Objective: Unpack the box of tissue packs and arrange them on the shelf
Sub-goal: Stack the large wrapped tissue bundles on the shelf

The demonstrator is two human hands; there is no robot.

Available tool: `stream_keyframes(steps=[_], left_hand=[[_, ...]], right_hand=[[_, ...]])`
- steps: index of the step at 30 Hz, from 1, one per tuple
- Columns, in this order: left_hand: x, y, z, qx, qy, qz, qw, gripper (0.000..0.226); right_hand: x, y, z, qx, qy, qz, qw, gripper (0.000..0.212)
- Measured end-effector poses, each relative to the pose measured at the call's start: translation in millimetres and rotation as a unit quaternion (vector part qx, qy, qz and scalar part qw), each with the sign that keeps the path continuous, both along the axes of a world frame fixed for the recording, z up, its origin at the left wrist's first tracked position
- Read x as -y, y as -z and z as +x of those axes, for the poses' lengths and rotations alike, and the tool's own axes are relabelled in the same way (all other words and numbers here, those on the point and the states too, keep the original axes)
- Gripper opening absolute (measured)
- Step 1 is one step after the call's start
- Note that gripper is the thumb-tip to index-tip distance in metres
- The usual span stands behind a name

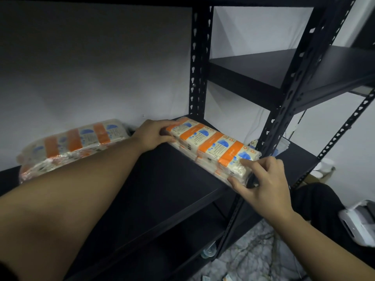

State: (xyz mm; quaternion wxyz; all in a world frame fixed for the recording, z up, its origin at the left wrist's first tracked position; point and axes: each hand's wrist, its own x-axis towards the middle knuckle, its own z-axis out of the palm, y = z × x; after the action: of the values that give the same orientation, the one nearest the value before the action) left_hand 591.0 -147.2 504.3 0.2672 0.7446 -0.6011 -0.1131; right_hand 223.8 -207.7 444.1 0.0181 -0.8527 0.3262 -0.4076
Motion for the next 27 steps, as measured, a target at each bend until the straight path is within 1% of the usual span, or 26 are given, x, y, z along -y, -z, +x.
stream_keyframes(steps=[2, 4, 6, 8, 10, 12, 14, 16, 21, 27], left_hand=[[-2, 0, -5, -0.013, -0.015, -0.017, 1.0, 0.079], [-10, 2, -11, -0.043, -0.042, -0.032, 0.998, 0.095], [-21, 11, -18, -0.07, -0.073, -0.042, 0.994, 0.108], [-33, 24, -23, -0.075, -0.103, -0.036, 0.991, 0.113], [-46, 36, -27, -0.053, -0.117, -0.016, 0.992, 0.107], [-58, 45, -28, -0.006, -0.109, -0.003, 0.994, 0.089], [-66, 49, -28, 0.033, -0.086, 0.012, 0.996, 0.069], [-72, 51, -28, 0.053, -0.076, 0.032, 0.995, 0.058], [-78, 51, -31, 0.056, -0.088, 0.022, 0.994, 0.052], [-78, 50, -31, 0.054, -0.091, 0.018, 0.994, 0.051]], right_hand=[[3, -3, 1, -0.011, 0.01, -0.022, 1.0, 0.056], [6, -9, 1, -0.018, 0.001, -0.035, 0.999, 0.059], [9, -16, 3, -0.024, -0.03, -0.044, 0.998, 0.063], [12, -23, 5, -0.047, -0.07, -0.039, 0.996, 0.07], [16, -27, 9, -0.078, -0.099, -0.031, 0.991, 0.078], [19, -26, 12, -0.107, -0.125, -0.022, 0.986, 0.082], [21, -23, 17, -0.122, -0.14, -0.018, 0.982, 0.081], [19, -18, 23, -0.118, -0.138, -0.019, 0.983, 0.074], [15, -8, 35, -0.092, -0.092, -0.026, 0.991, 0.058], [10, -7, 57, -0.08, -0.061, -0.02, 0.995, 0.056]])
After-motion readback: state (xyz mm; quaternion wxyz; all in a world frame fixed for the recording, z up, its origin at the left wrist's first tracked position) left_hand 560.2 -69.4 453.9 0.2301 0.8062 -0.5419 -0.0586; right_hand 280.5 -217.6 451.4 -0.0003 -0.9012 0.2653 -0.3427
